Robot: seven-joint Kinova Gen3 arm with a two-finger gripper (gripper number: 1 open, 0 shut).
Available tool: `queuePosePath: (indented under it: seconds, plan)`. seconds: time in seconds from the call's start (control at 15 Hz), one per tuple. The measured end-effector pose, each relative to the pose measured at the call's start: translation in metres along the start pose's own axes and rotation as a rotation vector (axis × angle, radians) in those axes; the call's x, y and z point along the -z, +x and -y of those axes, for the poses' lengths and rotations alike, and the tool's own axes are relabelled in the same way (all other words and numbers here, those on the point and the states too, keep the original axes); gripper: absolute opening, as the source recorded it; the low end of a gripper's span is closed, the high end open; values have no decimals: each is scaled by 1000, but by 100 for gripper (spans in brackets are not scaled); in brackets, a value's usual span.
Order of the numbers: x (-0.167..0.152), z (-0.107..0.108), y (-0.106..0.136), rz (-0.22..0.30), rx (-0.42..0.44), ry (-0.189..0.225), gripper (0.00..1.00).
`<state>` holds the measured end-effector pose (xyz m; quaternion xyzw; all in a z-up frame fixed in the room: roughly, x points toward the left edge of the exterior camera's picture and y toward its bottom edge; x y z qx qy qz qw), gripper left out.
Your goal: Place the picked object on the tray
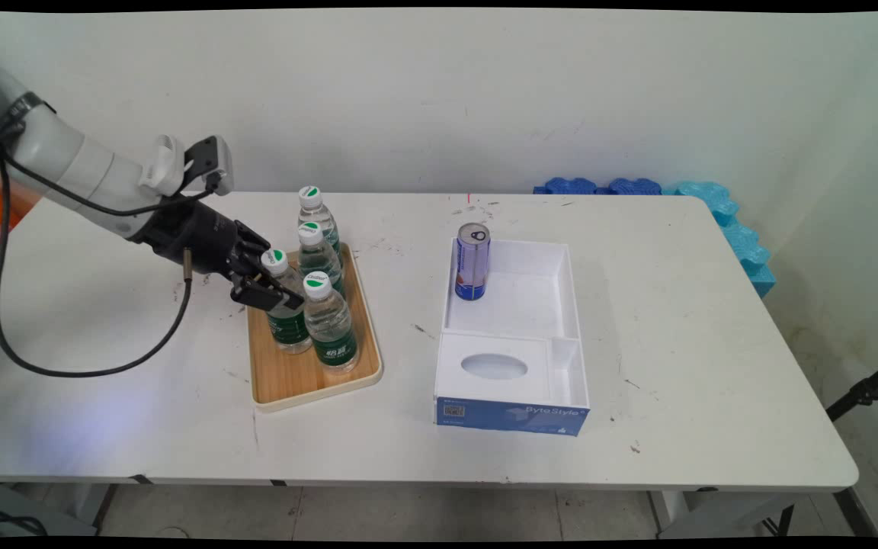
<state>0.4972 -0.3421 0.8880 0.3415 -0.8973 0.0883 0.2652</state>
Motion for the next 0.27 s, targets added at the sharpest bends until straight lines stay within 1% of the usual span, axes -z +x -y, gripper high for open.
queuePosePath:
  seconds: [0.07,0.27]
  plan:
    - [-3,0,-2,-2,1,-2,100]
    - [-8,0,-6,-7,1,-8,100]
